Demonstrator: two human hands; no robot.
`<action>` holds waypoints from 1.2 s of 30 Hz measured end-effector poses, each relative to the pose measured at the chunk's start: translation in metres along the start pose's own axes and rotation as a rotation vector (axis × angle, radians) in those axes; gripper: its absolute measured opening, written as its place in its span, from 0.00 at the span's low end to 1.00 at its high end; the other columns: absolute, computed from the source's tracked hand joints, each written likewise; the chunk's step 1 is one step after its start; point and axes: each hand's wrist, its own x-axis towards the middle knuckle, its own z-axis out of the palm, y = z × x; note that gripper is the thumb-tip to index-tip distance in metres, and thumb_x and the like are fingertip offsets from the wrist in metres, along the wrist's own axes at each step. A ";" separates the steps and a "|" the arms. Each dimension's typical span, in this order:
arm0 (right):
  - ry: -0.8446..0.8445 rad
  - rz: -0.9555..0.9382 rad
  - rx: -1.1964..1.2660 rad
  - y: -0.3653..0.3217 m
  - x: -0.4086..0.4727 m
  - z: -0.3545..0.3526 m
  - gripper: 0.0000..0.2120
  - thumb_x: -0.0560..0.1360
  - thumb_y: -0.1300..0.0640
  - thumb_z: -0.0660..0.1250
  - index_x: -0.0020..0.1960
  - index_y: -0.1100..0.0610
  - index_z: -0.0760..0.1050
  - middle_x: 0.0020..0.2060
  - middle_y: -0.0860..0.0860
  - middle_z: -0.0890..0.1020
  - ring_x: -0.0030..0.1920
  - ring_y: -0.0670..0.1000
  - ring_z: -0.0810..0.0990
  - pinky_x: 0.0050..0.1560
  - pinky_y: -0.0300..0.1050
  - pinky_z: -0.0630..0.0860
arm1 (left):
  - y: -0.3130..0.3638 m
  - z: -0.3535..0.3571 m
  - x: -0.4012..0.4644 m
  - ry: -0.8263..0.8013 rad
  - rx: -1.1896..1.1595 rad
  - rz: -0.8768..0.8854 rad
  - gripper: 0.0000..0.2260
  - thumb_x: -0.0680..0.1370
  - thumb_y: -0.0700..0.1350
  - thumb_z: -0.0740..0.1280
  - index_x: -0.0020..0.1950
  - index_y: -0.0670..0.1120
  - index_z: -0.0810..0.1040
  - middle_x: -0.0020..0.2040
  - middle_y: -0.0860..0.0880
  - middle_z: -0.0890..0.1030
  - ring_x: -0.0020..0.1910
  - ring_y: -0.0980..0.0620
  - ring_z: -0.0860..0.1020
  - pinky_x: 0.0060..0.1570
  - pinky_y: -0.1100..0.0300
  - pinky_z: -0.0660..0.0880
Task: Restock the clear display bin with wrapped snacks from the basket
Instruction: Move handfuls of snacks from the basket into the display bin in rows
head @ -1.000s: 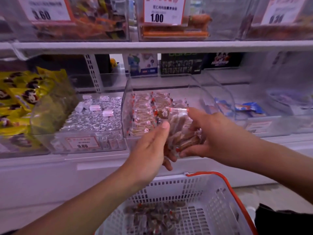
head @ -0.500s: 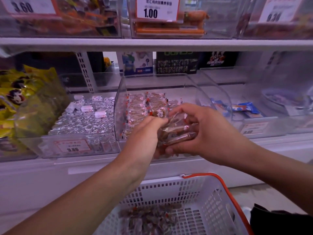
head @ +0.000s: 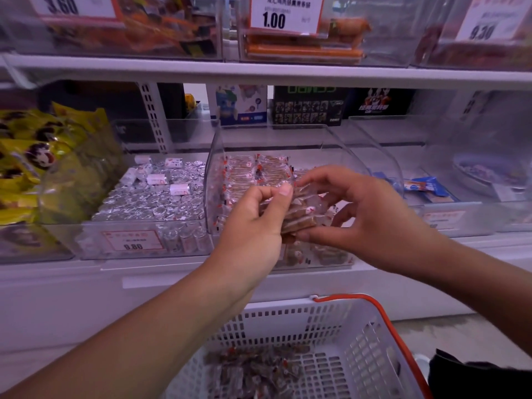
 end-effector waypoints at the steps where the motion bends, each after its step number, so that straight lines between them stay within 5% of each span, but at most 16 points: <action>1: -0.005 0.002 0.016 0.002 0.001 -0.002 0.24 0.63 0.53 0.81 0.56 0.47 0.77 0.44 0.42 0.82 0.42 0.46 0.81 0.37 0.43 0.81 | 0.000 -0.001 0.000 0.011 0.002 -0.006 0.15 0.78 0.59 0.65 0.49 0.48 0.79 0.45 0.45 0.86 0.44 0.47 0.84 0.44 0.50 0.81; 4: -0.003 0.003 0.060 0.005 0.004 -0.002 0.20 0.63 0.54 0.81 0.52 0.48 0.79 0.41 0.46 0.82 0.37 0.47 0.81 0.40 0.46 0.81 | 0.005 -0.001 -0.002 0.012 -0.013 -0.021 0.16 0.75 0.61 0.61 0.51 0.51 0.77 0.52 0.39 0.83 0.54 0.36 0.81 0.56 0.36 0.77; 6: -0.031 -0.044 0.055 0.004 0.005 0.000 0.18 0.64 0.54 0.80 0.51 0.50 0.79 0.41 0.45 0.83 0.39 0.47 0.81 0.42 0.45 0.80 | 0.006 0.000 -0.004 -0.015 0.045 0.014 0.12 0.81 0.59 0.58 0.53 0.53 0.74 0.52 0.40 0.82 0.53 0.40 0.81 0.56 0.44 0.79; 9: -0.107 -0.065 0.072 0.002 0.014 0.004 0.16 0.66 0.56 0.79 0.51 0.49 0.80 0.41 0.46 0.84 0.40 0.47 0.83 0.43 0.49 0.81 | 0.015 -0.002 0.002 0.039 0.217 0.127 0.11 0.83 0.55 0.56 0.52 0.50 0.72 0.44 0.50 0.82 0.40 0.60 0.80 0.42 0.67 0.77; 12: -0.110 0.057 0.181 0.010 0.038 0.002 0.14 0.66 0.52 0.79 0.50 0.49 0.82 0.42 0.48 0.85 0.41 0.51 0.84 0.45 0.52 0.83 | 0.031 -0.007 0.020 0.082 0.383 0.175 0.14 0.82 0.57 0.55 0.53 0.48 0.71 0.47 0.49 0.80 0.45 0.54 0.80 0.47 0.55 0.79; 14: -0.028 0.218 0.248 0.025 0.060 0.001 0.13 0.65 0.53 0.79 0.48 0.52 0.83 0.40 0.52 0.85 0.38 0.51 0.82 0.44 0.50 0.79 | 0.040 -0.017 0.035 0.121 0.505 0.279 0.13 0.83 0.57 0.53 0.53 0.49 0.70 0.46 0.51 0.78 0.42 0.55 0.78 0.41 0.58 0.76; 18: 0.004 0.434 0.174 0.052 0.090 -0.002 0.19 0.62 0.51 0.80 0.45 0.62 0.81 0.34 0.56 0.78 0.36 0.51 0.73 0.38 0.49 0.70 | 0.042 -0.049 0.056 0.116 0.951 0.629 0.07 0.84 0.49 0.57 0.52 0.49 0.72 0.42 0.55 0.74 0.40 0.59 0.73 0.38 0.65 0.69; 23: -0.095 0.480 0.023 0.062 0.096 0.023 0.15 0.62 0.56 0.81 0.46 0.58 0.82 0.34 0.51 0.82 0.33 0.47 0.77 0.34 0.42 0.75 | 0.026 -0.066 0.063 -0.106 1.561 0.587 0.07 0.81 0.49 0.60 0.54 0.50 0.76 0.50 0.50 0.80 0.49 0.49 0.77 0.53 0.50 0.76; 27: -0.150 0.481 -0.109 0.070 0.099 0.045 0.17 0.64 0.60 0.81 0.51 0.56 0.80 0.36 0.51 0.82 0.32 0.48 0.78 0.30 0.37 0.73 | 0.023 -0.062 0.061 -0.168 1.663 0.581 0.11 0.81 0.53 0.59 0.56 0.51 0.77 0.53 0.51 0.80 0.54 0.49 0.76 0.57 0.51 0.71; 33: -0.149 0.475 -0.369 0.070 0.101 0.051 0.38 0.60 0.55 0.83 0.66 0.56 0.70 0.56 0.55 0.78 0.55 0.56 0.78 0.47 0.41 0.73 | 0.016 -0.059 0.060 -0.182 1.704 0.577 0.10 0.80 0.54 0.59 0.56 0.52 0.75 0.53 0.52 0.81 0.54 0.50 0.77 0.62 0.50 0.67; 36: -0.261 0.538 -0.223 0.074 0.104 0.053 0.26 0.68 0.63 0.76 0.64 0.59 0.73 0.56 0.57 0.80 0.54 0.58 0.80 0.54 0.50 0.79 | 0.015 -0.059 0.061 -0.179 1.696 0.582 0.09 0.80 0.55 0.59 0.54 0.52 0.74 0.50 0.53 0.80 0.51 0.50 0.77 0.61 0.50 0.66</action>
